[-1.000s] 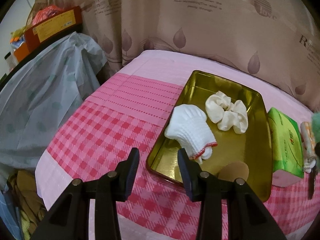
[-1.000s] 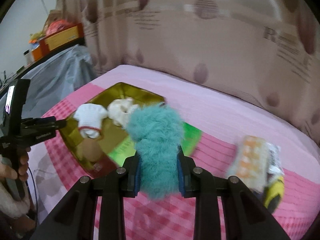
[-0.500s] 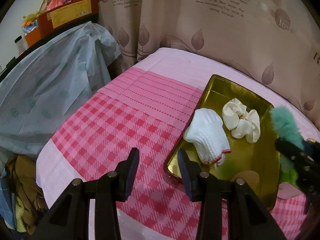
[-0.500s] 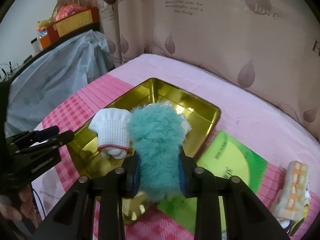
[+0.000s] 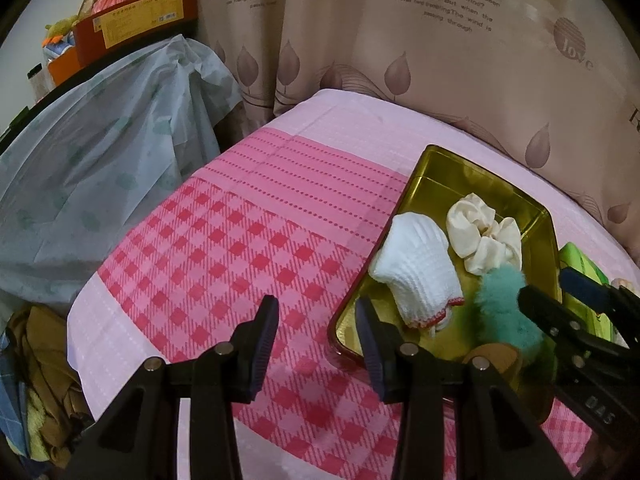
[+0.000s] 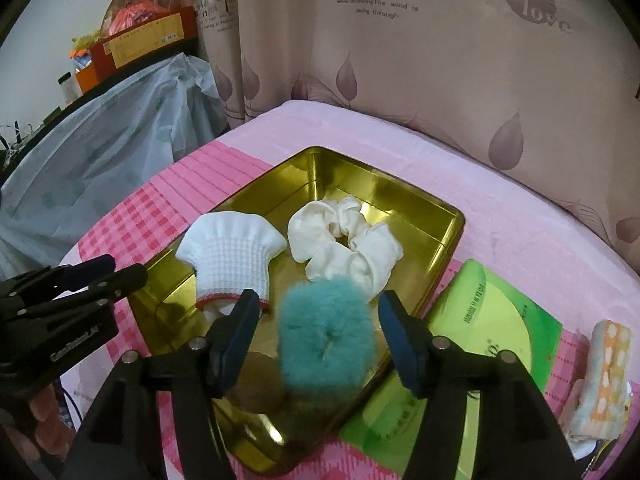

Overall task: Organize soft objects
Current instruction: 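Open the right gripper to drop the teal scrunchie into the tin, then grasp the yellow plush with black mesh using the right gripper, then grasp the orange-patterned towel with the left gripper while the right gripper holds the yellow plush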

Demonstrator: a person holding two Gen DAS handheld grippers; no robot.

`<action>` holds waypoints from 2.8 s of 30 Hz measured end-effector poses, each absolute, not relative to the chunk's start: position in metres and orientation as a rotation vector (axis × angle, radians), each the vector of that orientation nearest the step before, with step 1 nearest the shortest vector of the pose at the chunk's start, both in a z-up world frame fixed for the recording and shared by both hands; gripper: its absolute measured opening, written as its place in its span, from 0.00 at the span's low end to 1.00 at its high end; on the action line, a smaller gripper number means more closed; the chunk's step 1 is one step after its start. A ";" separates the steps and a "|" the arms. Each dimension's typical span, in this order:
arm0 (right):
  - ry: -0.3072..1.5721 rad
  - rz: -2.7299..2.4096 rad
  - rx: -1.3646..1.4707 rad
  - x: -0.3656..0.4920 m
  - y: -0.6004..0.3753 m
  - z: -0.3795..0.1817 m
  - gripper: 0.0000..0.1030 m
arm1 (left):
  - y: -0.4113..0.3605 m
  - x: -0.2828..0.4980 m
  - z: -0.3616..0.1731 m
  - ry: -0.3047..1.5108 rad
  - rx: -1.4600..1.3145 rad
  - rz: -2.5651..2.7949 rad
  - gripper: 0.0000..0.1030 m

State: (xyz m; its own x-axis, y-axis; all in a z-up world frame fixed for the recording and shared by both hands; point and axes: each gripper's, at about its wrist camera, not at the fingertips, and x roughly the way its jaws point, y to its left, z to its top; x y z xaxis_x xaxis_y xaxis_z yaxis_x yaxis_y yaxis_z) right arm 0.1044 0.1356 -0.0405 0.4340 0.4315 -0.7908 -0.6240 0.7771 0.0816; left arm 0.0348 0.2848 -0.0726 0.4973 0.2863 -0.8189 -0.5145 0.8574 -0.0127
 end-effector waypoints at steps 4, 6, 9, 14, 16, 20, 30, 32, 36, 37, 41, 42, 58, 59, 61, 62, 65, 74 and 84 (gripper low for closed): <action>0.873 0.659 -0.221 0.092 0.113 -0.027 0.57 | 0.284 0.035 -0.072 0.930 -0.263 0.494 0.39; 0.863 0.645 -0.211 0.089 0.097 -0.022 0.57 | 0.283 0.035 -0.072 0.934 -0.258 0.492 0.39; 0.844 0.592 -0.200 0.085 0.062 -0.014 0.57 | 0.282 0.035 -0.072 0.931 -0.255 0.493 0.39; 0.835 0.444 -0.180 0.089 -0.013 -0.008 0.57 | 0.280 0.034 -0.073 0.931 -0.240 0.489 0.39; 0.841 0.373 -0.173 0.094 -0.047 -0.010 0.57 | 0.278 0.034 -0.074 0.934 -0.230 0.488 0.39; 0.874 0.219 -0.155 0.107 -0.114 -0.021 0.57 | 0.277 0.034 -0.074 0.936 -0.226 0.487 0.39; 0.959 0.060 -0.053 0.131 -0.205 -0.064 0.58 | 0.273 0.034 -0.075 0.942 -0.218 0.481 0.39; 0.959 0.060 -0.036 0.136 -0.209 -0.071 0.58 | 0.271 0.035 -0.077 0.947 -0.204 0.485 0.39; 0.983 0.070 -0.004 0.146 -0.210 -0.086 0.58 | 0.261 0.035 -0.076 0.951 -0.171 0.472 0.40; 0.984 0.062 -0.012 0.148 -0.210 -0.089 0.58 | 0.258 0.033 -0.072 0.944 -0.153 0.467 0.40; 0.997 0.047 -0.009 0.155 -0.218 -0.101 0.56 | 0.241 0.029 -0.052 0.904 -0.129 0.440 0.43; 1.000 0.046 -0.002 0.155 -0.221 -0.104 0.55 | 0.236 0.030 -0.049 0.903 -0.127 0.428 0.45; 0.968 0.032 -0.006 0.114 -0.251 -0.112 0.42 | 0.037 0.094 -0.011 0.944 0.065 -0.100 0.52; 0.968 0.029 0.000 0.110 -0.254 -0.112 0.42 | 0.023 0.098 -0.011 0.952 0.073 -0.129 0.53; 0.966 0.025 0.007 0.106 -0.258 -0.112 0.42 | -0.002 0.109 -0.012 0.967 0.089 -0.177 0.53; 0.965 0.024 0.012 0.105 -0.259 -0.112 0.42 | -0.013 0.115 -0.013 0.975 0.094 -0.196 0.55; 0.967 0.017 -0.006 0.106 -0.255 -0.113 0.42 | -0.042 0.132 -0.019 1.021 0.103 -0.252 0.55; 0.967 0.025 0.004 0.105 -0.256 -0.113 0.45 | -0.101 0.189 -0.052 1.142 0.122 -0.290 0.56; 0.967 0.050 0.035 0.107 -0.261 -0.114 0.49 | -0.110 0.218 -0.085 1.194 0.125 -0.197 0.39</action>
State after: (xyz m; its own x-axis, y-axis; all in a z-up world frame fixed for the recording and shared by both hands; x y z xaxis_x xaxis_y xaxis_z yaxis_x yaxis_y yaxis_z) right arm 0.1070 -0.2612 -0.1139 0.5670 0.0584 -0.8217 -0.0270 0.9983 0.0523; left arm 0.2179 -0.1101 -0.0854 0.3537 -0.0859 -0.9314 0.2177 0.9760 -0.0074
